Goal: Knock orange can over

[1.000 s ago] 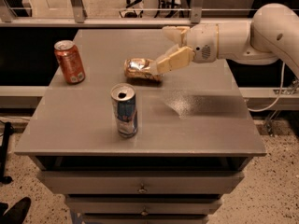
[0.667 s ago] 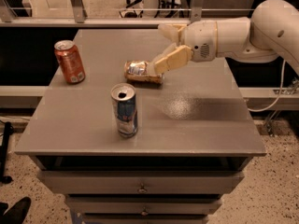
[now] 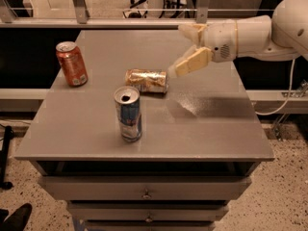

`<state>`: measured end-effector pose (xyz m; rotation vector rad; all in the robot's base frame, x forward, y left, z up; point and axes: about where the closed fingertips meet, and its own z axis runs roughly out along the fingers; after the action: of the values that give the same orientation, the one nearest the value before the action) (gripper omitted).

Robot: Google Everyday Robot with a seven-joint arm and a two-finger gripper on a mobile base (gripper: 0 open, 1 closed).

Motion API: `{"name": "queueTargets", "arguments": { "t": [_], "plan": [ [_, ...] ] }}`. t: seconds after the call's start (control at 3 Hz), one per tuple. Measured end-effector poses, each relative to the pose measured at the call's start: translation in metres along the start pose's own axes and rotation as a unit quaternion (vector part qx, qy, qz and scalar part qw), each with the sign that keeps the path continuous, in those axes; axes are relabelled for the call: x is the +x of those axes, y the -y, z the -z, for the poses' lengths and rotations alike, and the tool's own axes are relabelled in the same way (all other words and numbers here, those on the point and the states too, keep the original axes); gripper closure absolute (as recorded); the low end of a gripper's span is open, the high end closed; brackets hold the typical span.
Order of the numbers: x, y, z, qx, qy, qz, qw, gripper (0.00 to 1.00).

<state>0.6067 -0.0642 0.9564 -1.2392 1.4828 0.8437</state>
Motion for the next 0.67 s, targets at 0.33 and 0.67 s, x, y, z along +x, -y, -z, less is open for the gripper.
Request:
{"name": "queueTargets", "arguments": {
  "t": [0.33, 0.67],
  "plan": [
    [0.015, 0.027, 0.028, 0.025, -0.024, 0.011, 0.9993, 0.00],
    [0.019, 0.047, 0.055, 0.046, -0.045, 0.024, 0.9976, 0.00]
  ]
}}
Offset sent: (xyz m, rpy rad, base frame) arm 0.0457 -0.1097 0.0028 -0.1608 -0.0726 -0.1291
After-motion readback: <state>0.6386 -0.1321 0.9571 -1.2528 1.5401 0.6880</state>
